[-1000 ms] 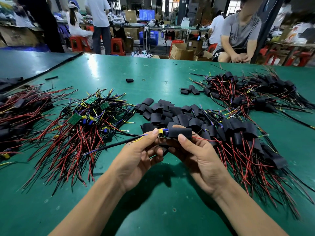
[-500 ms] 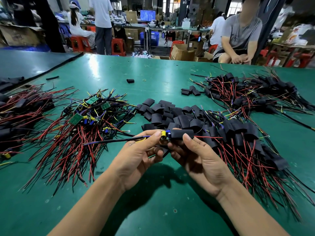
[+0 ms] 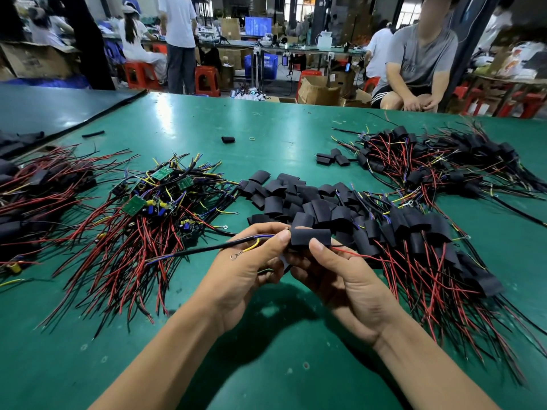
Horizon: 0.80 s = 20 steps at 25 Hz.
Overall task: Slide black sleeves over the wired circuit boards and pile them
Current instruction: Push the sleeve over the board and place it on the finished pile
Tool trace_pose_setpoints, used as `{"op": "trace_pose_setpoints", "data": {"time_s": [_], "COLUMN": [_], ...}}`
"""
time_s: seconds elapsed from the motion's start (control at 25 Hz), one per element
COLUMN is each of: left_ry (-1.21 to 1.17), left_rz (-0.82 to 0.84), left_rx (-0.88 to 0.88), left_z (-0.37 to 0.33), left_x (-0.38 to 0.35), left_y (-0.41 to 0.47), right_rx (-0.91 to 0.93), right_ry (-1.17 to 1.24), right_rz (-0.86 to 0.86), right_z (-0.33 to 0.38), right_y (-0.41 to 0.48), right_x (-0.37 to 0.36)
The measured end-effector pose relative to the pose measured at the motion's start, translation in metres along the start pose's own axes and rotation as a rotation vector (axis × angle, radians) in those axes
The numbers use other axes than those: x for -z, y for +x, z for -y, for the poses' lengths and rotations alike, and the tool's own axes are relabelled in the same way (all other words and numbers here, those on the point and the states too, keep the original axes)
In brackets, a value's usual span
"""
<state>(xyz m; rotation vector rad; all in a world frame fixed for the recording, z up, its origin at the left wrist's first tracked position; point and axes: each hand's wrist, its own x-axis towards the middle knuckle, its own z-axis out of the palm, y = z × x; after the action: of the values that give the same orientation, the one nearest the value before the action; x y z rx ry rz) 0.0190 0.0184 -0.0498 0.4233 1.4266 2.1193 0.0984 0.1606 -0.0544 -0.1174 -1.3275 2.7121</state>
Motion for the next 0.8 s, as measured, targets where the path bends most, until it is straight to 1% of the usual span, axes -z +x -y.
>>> {"op": "trace_pose_setpoints", "data": {"time_s": [0.12, 0.2, 0.36, 0.44, 0.6, 0.8], "left_ry": [-0.013, 0.019, 0.030, 0.016, 0.045, 0.090], "left_rz": [0.026, 0.025, 0.099, 0.071, -0.072, -0.143], "left_rx": [0.006, -0.034, -0.094, -0.120, -0.184, -0.210], "left_z": [0.001, 0.002, 0.001, 0.000, -0.001, 0.001], "left_x": [0.000, 0.001, 0.003, 0.001, 0.000, 0.000], "left_y": [0.000, 0.000, 0.000, 0.000, 0.001, 0.001], "right_rx": [-0.042, -0.085, -0.202, -0.187, -0.111, 0.003], "right_ry": [0.052, 0.107, 0.261, 0.232, 0.117, 0.083], "right_rz": [0.027, 0.025, -0.075, -0.107, -0.128, -0.119], "right_z": [-0.002, -0.001, 0.006, 0.008, 0.003, -0.003], "right_y": [0.000, -0.001, 0.000, 0.000, -0.002, -0.002], "right_x": [0.000, -0.001, -0.003, -0.005, -0.011, -0.012]}}
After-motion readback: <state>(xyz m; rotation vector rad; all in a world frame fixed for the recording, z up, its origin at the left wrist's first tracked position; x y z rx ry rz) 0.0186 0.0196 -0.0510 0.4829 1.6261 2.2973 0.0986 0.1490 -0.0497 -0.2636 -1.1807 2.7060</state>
